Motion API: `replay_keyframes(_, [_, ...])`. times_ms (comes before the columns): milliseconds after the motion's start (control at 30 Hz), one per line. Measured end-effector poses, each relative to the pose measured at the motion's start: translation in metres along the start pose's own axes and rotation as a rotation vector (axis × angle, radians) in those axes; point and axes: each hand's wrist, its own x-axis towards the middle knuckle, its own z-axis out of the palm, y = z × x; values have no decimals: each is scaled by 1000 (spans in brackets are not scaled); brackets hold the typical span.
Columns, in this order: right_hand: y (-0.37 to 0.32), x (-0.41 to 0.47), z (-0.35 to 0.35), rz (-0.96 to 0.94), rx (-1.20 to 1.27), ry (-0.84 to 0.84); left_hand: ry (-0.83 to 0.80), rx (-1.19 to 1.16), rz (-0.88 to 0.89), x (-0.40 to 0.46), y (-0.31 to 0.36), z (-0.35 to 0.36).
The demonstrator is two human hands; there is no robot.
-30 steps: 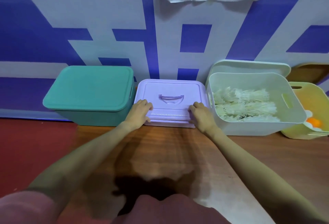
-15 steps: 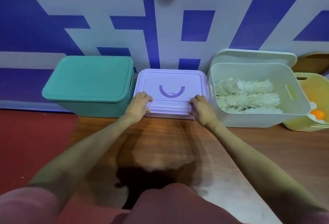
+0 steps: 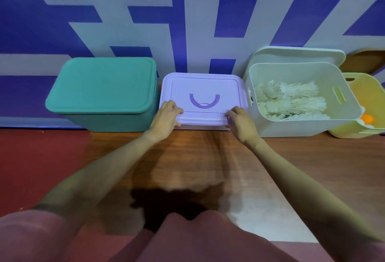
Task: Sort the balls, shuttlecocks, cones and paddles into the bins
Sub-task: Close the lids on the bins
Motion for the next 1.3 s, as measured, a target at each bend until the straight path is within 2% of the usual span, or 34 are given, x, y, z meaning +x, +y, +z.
replay_keyframes(200, [-7,-2,5,37,-13,3,-90,63,-35,0,-12,6])
replay_keyframes(400, [-14,7,-2,61,-84,-105,-184,162,-20,11,-10,-2])
replay_keyframes(567, [-19,5,-14,34,-99,-188,-289,159,-72,27,-4,-19])
replay_keyframes(633, [-15,2,-29,18,-63,-118,-298,166,-108,38,0,-29])
replay_keyframes(767, [13,2,-69,22,3,143,-201,170,-129,62,19,-45])
replay_keyframes(900, [68,6,-106,107,-31,240,-120,96,-102,91,56,-54])
replay_keyframes(1067, [139,8,-141,222,-26,229,-5,-11,-34,130,123,-52])
replay_keyframes(1300, [214,23,-174,197,-38,146,69,6,23,188,212,-34])
